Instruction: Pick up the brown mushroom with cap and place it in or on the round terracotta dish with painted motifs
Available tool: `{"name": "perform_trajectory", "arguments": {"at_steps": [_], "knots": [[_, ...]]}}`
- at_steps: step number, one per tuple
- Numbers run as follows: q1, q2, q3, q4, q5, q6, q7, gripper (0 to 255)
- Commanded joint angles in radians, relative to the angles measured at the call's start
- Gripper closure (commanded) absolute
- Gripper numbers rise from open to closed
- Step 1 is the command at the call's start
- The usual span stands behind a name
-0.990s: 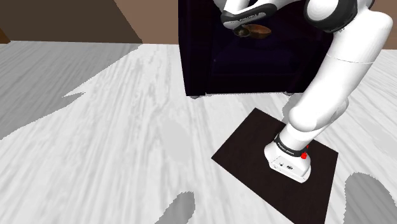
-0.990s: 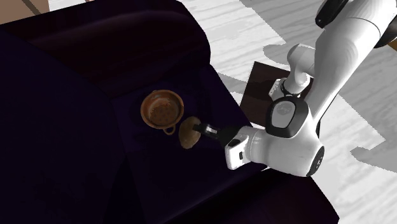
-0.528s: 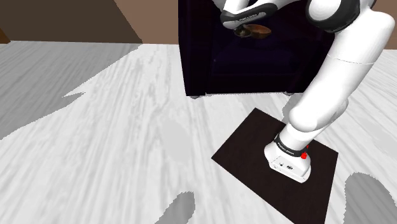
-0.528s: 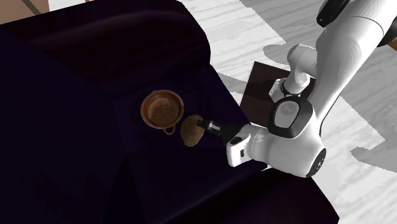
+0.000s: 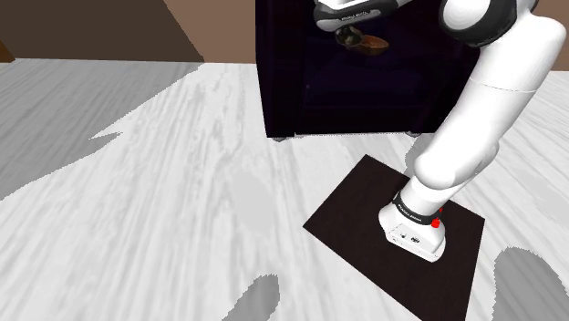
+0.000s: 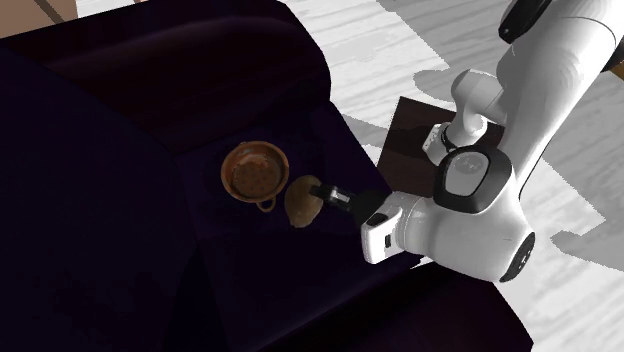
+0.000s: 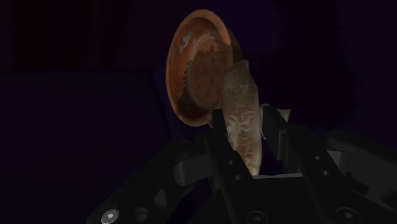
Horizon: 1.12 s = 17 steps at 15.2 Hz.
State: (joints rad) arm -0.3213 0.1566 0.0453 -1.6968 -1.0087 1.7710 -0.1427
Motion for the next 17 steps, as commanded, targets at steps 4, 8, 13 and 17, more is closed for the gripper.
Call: {"name": "perform_trajectory", "arguments": {"at_steps": [4,8,13,17], "knots": [[0.002,-0.007,0.001,0.05,0.009,-0.033,-0.047,255],[0.004,-0.008,0.003,0.096,0.016,-0.062,-0.085,255],[-0.038,-0.004,-0.027,0.125,0.018,-0.016,-0.146,255],[-0.096,0.016,-0.067,0.158,0.025,0.058,-0.212,255]]}}
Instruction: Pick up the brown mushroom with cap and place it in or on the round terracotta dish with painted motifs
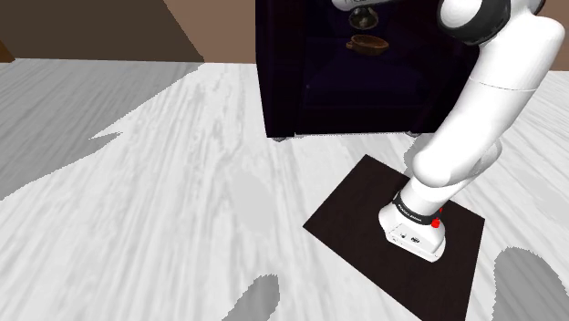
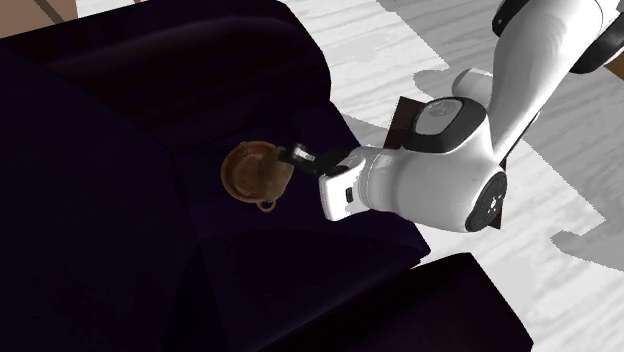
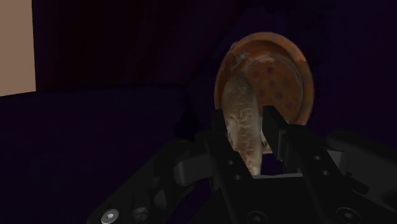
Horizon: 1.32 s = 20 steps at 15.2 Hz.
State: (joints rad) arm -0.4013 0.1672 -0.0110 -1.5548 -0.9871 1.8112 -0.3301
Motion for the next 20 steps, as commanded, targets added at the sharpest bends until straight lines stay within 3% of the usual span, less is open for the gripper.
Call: {"name": "perform_trajectory", "arguments": {"at_steps": [1,6,20], "knots": [[-0.03,0.014,-0.02,0.028,0.006,0.035,-0.042,255],[-0.108,0.072,-0.066,0.114,0.034,0.12,-0.137,255],[-0.11,0.073,-0.074,-0.047,-0.022,0.22,0.003,255]]}}
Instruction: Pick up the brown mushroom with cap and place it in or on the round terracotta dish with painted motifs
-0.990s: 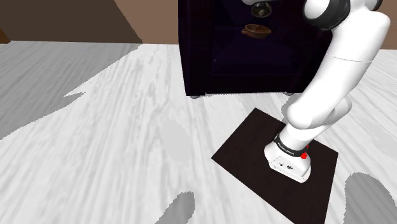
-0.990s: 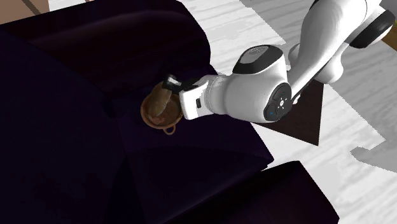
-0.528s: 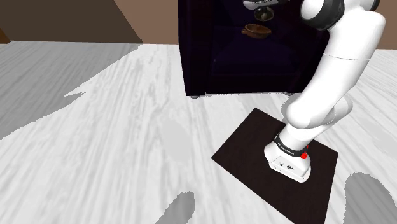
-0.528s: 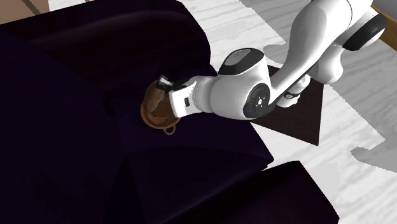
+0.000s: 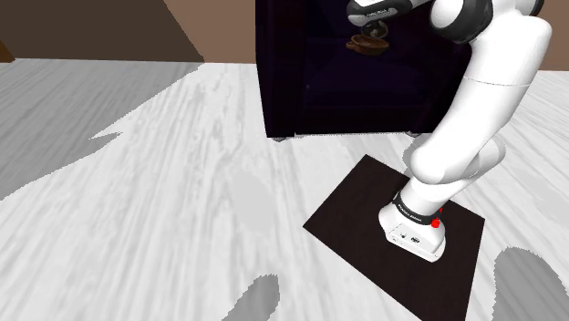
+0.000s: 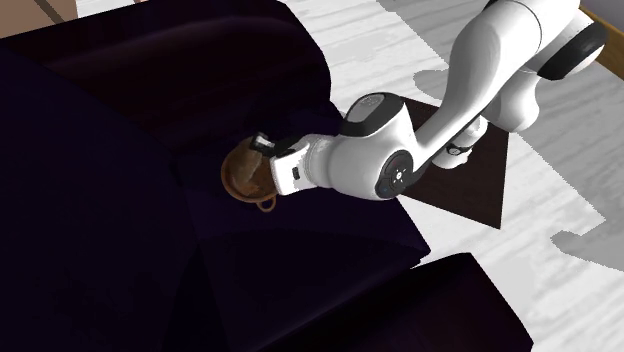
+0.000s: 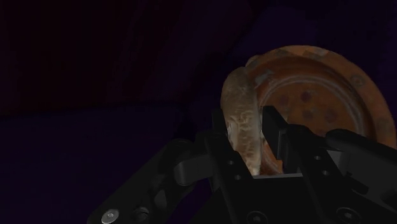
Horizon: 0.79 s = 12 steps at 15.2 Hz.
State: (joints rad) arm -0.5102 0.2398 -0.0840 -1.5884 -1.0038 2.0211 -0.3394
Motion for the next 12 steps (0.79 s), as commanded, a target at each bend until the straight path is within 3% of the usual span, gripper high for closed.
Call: {"name": "perform_trajectory", "arguments": {"at_steps": [1,12], "knots": [[-0.001,0.002,-0.002,-0.022,-0.01,0.017,0.022,255],[-0.002,0.008,-0.004,-0.047,-0.022,0.035,0.05,255]]}}
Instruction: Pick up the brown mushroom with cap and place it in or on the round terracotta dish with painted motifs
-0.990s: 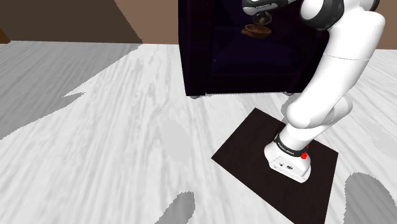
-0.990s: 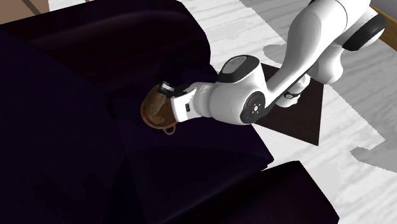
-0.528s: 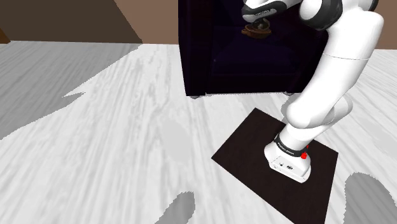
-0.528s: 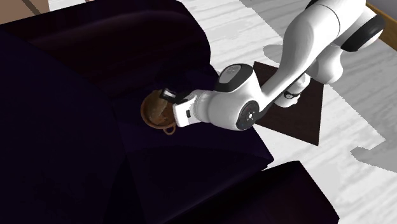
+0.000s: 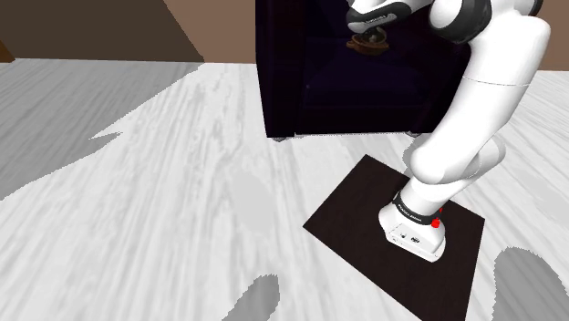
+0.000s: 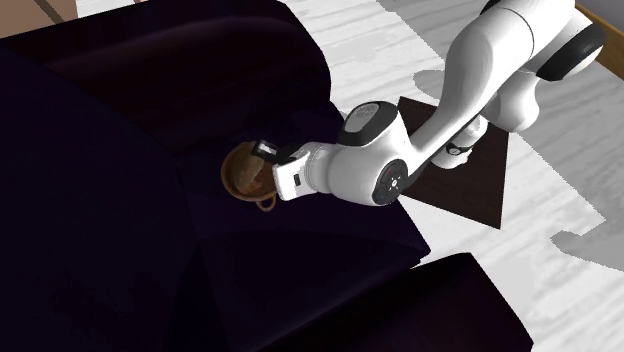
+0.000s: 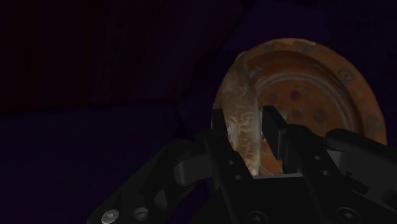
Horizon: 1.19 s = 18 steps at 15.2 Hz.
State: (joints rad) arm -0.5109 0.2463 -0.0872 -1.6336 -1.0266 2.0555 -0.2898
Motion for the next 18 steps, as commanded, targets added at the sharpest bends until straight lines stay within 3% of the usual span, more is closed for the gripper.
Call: {"name": "perform_trajectory", "arguments": {"at_steps": [1,6,10,18], "knots": [[-0.001,0.001,-0.001,-0.002,0.0,0.0,0.001,0],[-0.001,0.002,-0.001,-0.002,0.0,0.0,0.0,0],[0.046,-0.051,0.03,-0.002,0.014,-0.092,-0.005,0],[0.046,-0.051,0.03,-0.002,0.014,-0.092,-0.005,0]]}}
